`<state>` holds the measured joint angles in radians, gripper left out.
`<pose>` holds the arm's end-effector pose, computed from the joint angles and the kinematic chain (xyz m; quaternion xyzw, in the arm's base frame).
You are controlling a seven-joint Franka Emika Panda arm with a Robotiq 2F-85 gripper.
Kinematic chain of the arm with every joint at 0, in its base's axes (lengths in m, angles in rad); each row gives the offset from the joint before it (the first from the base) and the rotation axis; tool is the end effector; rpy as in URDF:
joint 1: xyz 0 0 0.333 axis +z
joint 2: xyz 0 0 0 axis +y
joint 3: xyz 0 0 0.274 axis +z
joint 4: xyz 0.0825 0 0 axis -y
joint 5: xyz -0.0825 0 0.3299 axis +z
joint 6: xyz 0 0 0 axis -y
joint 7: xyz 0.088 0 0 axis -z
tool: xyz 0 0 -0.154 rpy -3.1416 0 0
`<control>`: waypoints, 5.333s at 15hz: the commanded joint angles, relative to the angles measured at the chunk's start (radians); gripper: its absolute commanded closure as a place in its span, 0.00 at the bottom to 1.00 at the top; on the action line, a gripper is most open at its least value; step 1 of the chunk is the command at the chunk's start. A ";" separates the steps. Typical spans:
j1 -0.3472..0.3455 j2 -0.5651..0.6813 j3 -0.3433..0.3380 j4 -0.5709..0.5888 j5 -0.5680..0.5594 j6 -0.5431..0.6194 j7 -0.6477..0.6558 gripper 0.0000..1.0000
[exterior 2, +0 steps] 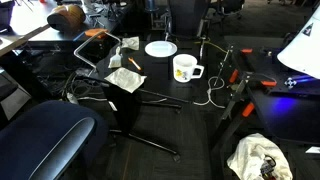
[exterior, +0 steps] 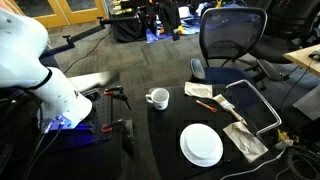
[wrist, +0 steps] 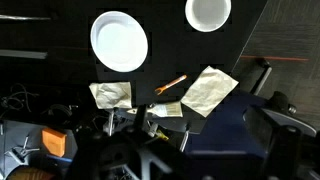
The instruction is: Put the marker in the mug
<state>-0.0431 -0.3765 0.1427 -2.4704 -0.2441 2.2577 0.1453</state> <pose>0.4155 0.0249 0.3881 0.9880 0.0440 0.0919 0.1159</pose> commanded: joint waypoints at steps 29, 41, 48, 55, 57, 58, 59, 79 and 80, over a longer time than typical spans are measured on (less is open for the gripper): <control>0.005 0.606 -0.172 0.338 0.106 0.196 0.340 0.00; 0.039 0.805 -0.214 0.425 0.324 0.348 0.326 0.00; 0.060 0.897 -0.251 0.467 0.327 0.367 0.390 0.00; 0.056 1.040 -0.274 0.526 0.416 0.437 0.406 0.00; 0.056 1.071 -0.278 0.547 0.438 0.441 0.406 0.00; 0.054 1.085 -0.280 0.557 0.449 0.444 0.404 0.00; 0.054 1.097 -0.281 0.568 0.458 0.440 0.404 0.00; 0.055 1.289 -0.324 0.826 0.461 0.305 0.445 0.00; 0.054 1.299 -0.325 0.839 0.461 0.298 0.446 0.00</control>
<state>0.0075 0.8859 -0.1710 -1.6957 0.2112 2.6084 0.5593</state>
